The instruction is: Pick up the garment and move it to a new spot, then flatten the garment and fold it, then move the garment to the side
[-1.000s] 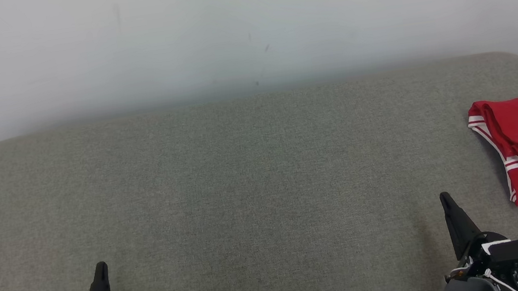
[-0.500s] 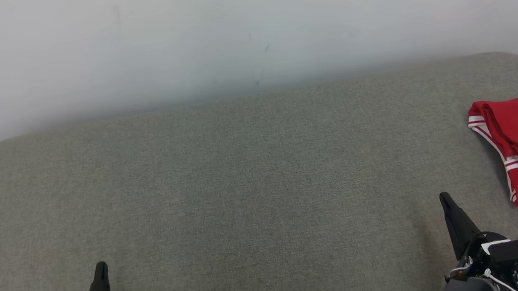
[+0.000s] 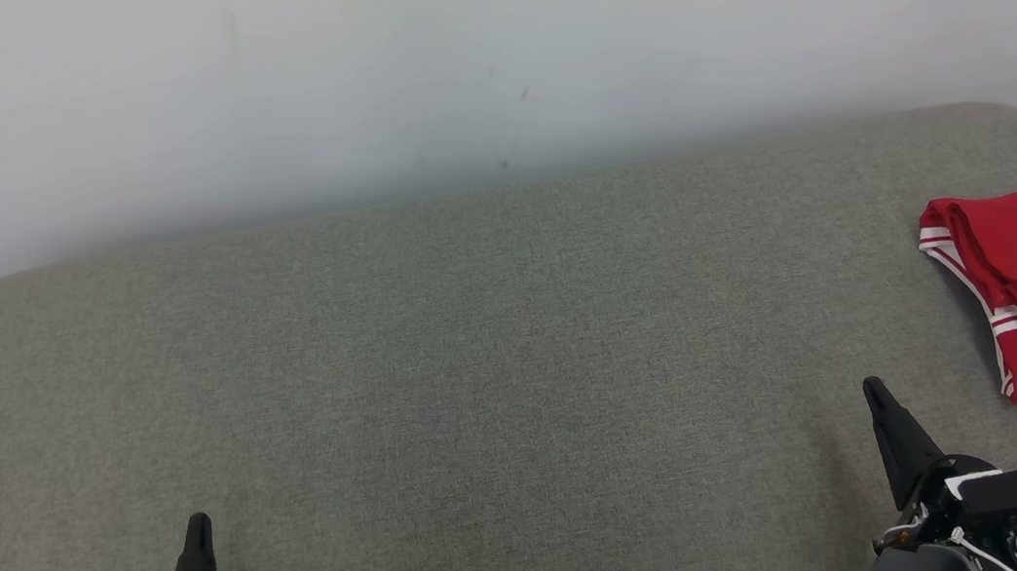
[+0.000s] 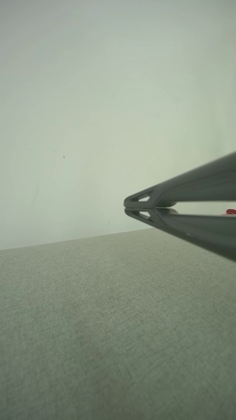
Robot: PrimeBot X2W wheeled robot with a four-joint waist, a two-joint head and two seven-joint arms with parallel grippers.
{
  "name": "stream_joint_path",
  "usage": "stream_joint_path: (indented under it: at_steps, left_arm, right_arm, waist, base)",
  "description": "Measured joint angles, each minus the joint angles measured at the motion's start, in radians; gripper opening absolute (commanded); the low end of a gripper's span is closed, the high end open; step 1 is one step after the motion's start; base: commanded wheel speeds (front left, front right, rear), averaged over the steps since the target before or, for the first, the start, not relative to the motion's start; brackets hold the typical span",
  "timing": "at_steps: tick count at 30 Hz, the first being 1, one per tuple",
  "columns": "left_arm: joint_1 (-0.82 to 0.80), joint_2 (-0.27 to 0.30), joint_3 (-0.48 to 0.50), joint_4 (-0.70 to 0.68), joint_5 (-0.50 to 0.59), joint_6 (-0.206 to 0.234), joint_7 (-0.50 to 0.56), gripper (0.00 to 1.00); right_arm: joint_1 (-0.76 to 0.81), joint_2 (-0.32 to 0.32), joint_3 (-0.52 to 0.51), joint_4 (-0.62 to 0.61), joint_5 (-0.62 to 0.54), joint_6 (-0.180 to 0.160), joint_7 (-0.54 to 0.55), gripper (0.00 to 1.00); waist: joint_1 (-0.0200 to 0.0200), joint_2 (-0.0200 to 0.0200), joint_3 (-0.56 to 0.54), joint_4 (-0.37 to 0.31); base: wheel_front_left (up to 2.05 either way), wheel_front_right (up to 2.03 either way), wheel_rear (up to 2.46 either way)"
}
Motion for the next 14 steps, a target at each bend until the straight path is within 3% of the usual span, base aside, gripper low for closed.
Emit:
stream_joint_path:
  at_steps: [14]
  left_arm:
    - [0.000,0.000,0.000,0.000,0.000,0.000,0.000,0.00]
  right_arm:
    - [0.000,0.000,0.000,0.000,0.000,0.000,0.000,0.00]
  waist:
    - [0.0000,0.0000,0.000,0.000]
  base:
    - [0.00,0.00,0.00]
